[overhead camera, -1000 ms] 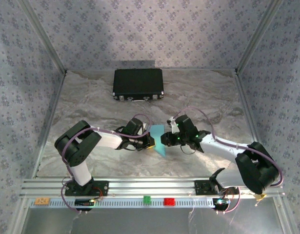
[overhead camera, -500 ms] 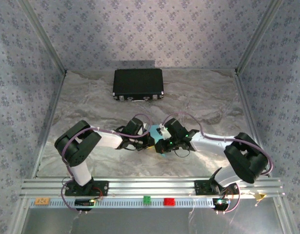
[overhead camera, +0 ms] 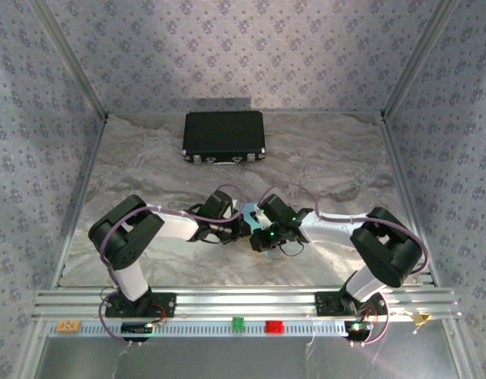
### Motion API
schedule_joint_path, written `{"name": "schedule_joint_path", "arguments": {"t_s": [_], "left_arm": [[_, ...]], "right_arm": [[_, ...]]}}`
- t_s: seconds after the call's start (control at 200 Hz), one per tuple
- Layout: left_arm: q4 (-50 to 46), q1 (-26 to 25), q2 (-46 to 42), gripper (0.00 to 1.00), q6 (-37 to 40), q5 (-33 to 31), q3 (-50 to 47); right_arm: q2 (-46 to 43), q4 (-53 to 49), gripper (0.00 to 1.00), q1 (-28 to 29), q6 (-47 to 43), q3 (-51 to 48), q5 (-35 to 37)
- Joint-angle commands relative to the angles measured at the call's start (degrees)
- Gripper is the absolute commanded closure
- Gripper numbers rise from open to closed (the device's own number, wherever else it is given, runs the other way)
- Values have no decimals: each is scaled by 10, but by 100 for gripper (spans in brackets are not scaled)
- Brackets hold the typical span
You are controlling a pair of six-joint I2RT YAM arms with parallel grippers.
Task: Fold a paper plane with a square sheet of paper (pick it up from the middle)
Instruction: Third fold the triangle at the center of the table.
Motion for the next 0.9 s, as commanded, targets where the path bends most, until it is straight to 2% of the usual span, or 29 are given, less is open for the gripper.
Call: {"name": "schedule_joint_path", "arguments": {"t_s": [0.0,0.895], "left_arm": [[-25,-3,14,100,14,-17,5],[-39,1,23,100,19,-25,3]], "right_arm": [[1,-8,96,-4,-5,-13,1],[-70,61,93,-20,54,-128,-30]]}}
